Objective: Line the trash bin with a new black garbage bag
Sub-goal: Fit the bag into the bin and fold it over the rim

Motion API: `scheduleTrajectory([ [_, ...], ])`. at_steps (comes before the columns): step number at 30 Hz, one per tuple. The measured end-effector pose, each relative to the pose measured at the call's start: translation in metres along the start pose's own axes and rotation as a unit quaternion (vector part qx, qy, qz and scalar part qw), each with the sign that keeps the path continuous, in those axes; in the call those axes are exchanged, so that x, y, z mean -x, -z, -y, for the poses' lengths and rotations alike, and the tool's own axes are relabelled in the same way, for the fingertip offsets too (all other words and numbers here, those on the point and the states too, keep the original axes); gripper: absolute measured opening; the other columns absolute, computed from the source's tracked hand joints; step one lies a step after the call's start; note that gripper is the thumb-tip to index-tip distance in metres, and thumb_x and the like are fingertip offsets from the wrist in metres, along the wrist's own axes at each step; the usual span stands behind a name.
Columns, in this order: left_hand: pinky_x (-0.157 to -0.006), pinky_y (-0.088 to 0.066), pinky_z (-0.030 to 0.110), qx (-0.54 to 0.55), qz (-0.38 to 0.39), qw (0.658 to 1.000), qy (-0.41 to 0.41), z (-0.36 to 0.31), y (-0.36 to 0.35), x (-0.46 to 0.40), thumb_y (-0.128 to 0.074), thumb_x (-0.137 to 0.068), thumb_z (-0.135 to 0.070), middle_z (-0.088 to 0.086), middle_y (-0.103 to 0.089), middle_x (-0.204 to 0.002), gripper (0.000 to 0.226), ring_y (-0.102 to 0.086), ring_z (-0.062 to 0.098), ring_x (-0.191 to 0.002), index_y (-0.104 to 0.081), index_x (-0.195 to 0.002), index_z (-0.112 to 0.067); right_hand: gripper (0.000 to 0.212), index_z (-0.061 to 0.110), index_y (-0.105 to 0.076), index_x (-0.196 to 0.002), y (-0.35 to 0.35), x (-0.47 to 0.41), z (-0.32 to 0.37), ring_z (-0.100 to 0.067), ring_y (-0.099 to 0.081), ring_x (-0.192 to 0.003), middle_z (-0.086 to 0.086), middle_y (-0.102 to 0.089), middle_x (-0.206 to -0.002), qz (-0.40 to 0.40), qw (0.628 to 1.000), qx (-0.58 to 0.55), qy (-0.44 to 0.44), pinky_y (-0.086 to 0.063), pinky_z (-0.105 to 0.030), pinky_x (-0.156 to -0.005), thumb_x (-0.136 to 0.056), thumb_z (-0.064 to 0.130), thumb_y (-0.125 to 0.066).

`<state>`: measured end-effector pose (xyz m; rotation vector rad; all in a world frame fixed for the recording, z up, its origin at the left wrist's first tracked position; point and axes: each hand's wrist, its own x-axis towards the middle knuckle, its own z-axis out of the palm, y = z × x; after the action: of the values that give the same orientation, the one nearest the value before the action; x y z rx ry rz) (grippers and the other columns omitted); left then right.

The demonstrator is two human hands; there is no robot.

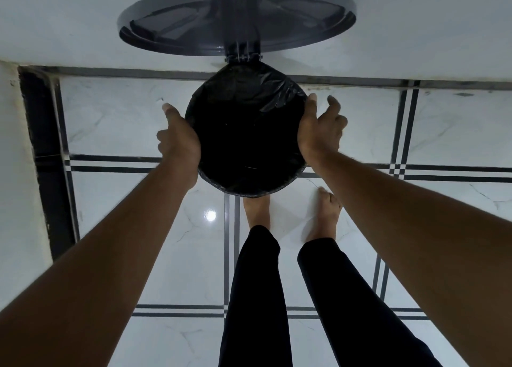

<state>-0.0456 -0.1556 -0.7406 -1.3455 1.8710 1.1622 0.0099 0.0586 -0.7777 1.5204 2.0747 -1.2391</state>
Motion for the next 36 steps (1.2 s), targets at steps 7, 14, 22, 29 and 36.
scheduleTrajectory([
  [7, -0.12, -0.042, 0.049, 0.114, 0.083, 0.989, 0.053, 0.027, 0.015, -0.001, -0.008, -0.097, -0.085, 0.005, -0.059, -0.154, 0.098, -0.056, 0.031, -0.141, -0.046, -0.161, -0.021, 0.074, 0.016, -0.036, -0.163, 0.006, 0.028, -0.009, -0.036, -0.046, -0.144, -0.012, -0.04, -0.162, -0.035, 0.984, -0.085, -0.155, -0.043, -0.055, -0.116, -0.107, 0.064, -0.04],
  [14, -0.129, -0.02, 0.059, 0.149, 0.085, 0.976, 0.135, 0.042, 0.01, 0.036, -0.01, -0.105, -0.068, 0.0, -0.048, -0.164, 0.079, -0.041, 0.026, -0.153, -0.043, -0.162, -0.024, 0.065, 0.023, -0.046, -0.165, 0.021, 0.039, -0.03, -0.023, -0.058, -0.131, 0.004, -0.058, -0.154, 0.096, 0.952, -0.205, -0.205, -0.045, -0.039, -0.107, -0.114, 0.058, -0.025],
  [22, -0.118, -0.016, 0.08, 0.223, 0.113, 0.925, 0.286, 0.08, -0.002, 0.059, -0.03, -0.095, -0.076, 0.016, -0.042, -0.163, 0.091, -0.034, 0.044, -0.154, -0.037, -0.163, -0.017, 0.079, 0.024, -0.046, -0.163, 0.026, 0.068, -0.045, -0.026, -0.051, -0.147, -0.001, -0.055, -0.161, 0.099, 0.891, -0.285, -0.339, -0.032, -0.047, -0.127, -0.103, 0.074, -0.034],
  [29, -0.122, -0.017, 0.077, 0.376, 0.223, 0.864, 0.25, 0.109, -0.007, 0.041, -0.019, -0.089, -0.09, 0.016, -0.041, -0.167, 0.106, -0.036, 0.041, -0.156, -0.032, -0.167, -0.02, 0.074, 0.02, -0.053, -0.159, 0.024, 0.064, -0.041, -0.03, -0.049, -0.152, -0.005, -0.061, -0.157, 0.156, 0.847, -0.364, -0.355, -0.023, -0.055, -0.13, -0.108, 0.067, -0.028],
  [36, -0.119, -0.036, 0.057, 0.143, -0.109, 0.974, 0.137, 0.08, -0.017, 0.016, -0.024, -0.102, -0.07, 0.006, -0.05, -0.159, 0.079, -0.05, 0.035, -0.144, -0.043, -0.158, -0.017, 0.063, 0.008, -0.05, -0.155, 0.021, 0.052, -0.024, -0.027, -0.057, -0.136, -0.005, -0.058, -0.152, -0.02, 0.98, -0.153, -0.125, -0.042, -0.04, -0.118, -0.113, 0.053, -0.039],
])
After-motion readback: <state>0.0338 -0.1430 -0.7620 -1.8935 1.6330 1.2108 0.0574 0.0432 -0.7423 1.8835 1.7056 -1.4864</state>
